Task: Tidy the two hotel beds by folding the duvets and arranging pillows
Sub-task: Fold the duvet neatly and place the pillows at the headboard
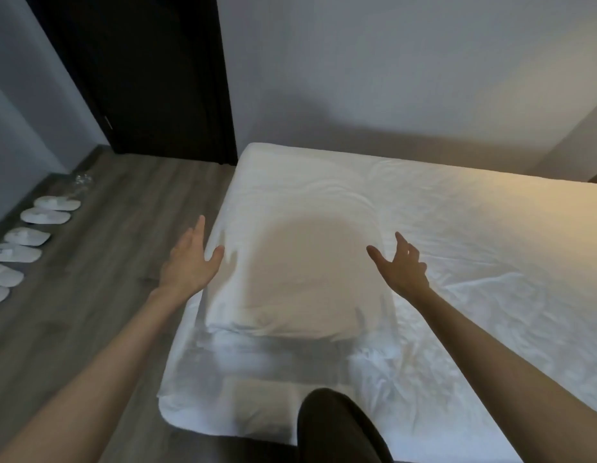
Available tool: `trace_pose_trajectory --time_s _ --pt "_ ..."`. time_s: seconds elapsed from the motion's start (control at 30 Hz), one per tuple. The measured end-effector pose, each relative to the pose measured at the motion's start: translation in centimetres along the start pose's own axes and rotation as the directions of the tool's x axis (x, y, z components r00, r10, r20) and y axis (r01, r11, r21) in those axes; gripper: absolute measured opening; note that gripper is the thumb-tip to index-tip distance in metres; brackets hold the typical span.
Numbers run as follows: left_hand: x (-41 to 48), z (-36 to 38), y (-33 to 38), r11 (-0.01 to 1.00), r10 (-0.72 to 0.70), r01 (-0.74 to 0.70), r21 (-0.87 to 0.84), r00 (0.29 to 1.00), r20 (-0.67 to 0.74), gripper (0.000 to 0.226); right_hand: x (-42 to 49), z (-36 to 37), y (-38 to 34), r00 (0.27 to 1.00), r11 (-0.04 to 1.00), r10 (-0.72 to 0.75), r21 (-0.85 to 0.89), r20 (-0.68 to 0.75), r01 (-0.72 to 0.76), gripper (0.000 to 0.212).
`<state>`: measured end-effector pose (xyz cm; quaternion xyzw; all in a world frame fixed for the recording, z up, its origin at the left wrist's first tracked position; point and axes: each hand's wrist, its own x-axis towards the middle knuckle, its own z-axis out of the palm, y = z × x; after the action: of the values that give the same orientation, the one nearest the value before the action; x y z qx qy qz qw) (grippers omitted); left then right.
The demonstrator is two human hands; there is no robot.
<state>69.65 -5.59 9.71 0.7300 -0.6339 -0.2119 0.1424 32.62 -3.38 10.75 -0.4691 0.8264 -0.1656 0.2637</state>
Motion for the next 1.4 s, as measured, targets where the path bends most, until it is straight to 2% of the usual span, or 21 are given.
trace_pose_trajectory --time_s 0.17,0.33,0.43,0.53,0.63,0.73,0.97,1.1,1.17,1.4 --pt "6.4 3.8 -1.3 0.985 -0.114 0.117 -0.128 0.993 0.03 0.08 6.7 4.2 -0.6 0.991 0.982 0.086 0.16 0.102 -0.102 0.094" --pt "13.2 9.2 -1.2 0.919 -0.309 0.321 -0.23 0.947 0.085 0.076 13.4 9.0 0.3 0.977 0.974 0.155 0.144 0.147 -0.176 0.097" --pt "17.4 12.0 -0.4 0.869 -0.371 0.38 -0.317 0.924 0.089 0.08 17.0 11.4 1.1 0.96 0.966 0.232 0.081 0.156 -0.246 0.102" --pt "21.0 14.4 -0.5 0.83 -0.404 0.405 -0.383 0.911 0.088 0.095 20.8 13.1 1.6 0.946 0.95 0.305 0.031 0.114 -0.31 0.113" --pt "22.9 17.0 -0.9 0.776 -0.475 0.516 -0.362 0.857 0.201 0.121 24.0 14.3 2.4 0.928 0.927 0.364 0.07 0.08 -0.369 0.125" --pt "24.3 19.2 -0.8 0.749 -0.518 0.59 -0.302 0.805 0.289 0.122 26.1 15.6 3.3 0.913 0.908 0.406 0.095 0.043 -0.409 0.131" --pt "27.6 21.3 -2.0 0.713 -0.55 0.619 -0.329 0.785 0.285 0.115 28.2 19.2 4.0 0.908 0.911 0.402 -0.048 -0.117 -0.409 0.126" --pt "28.3 21.5 -2.8 0.712 -0.555 0.633 -0.305 0.773 0.307 0.136 28.6 20.8 4.5 0.908 0.922 0.355 -0.076 -0.224 -0.38 0.113" --pt "28.6 21.9 -3.3 0.726 -0.554 0.626 -0.284 0.778 0.297 0.138 28.7 21.3 4.5 0.909 0.931 0.326 -0.08 -0.261 -0.357 0.106" --pt "28.7 22.3 -3.4 0.696 -0.6 0.667 -0.267 0.744 0.293 0.119 29.4 21.2 4.7 0.923 0.931 0.305 -0.128 -0.236 -0.341 0.094"
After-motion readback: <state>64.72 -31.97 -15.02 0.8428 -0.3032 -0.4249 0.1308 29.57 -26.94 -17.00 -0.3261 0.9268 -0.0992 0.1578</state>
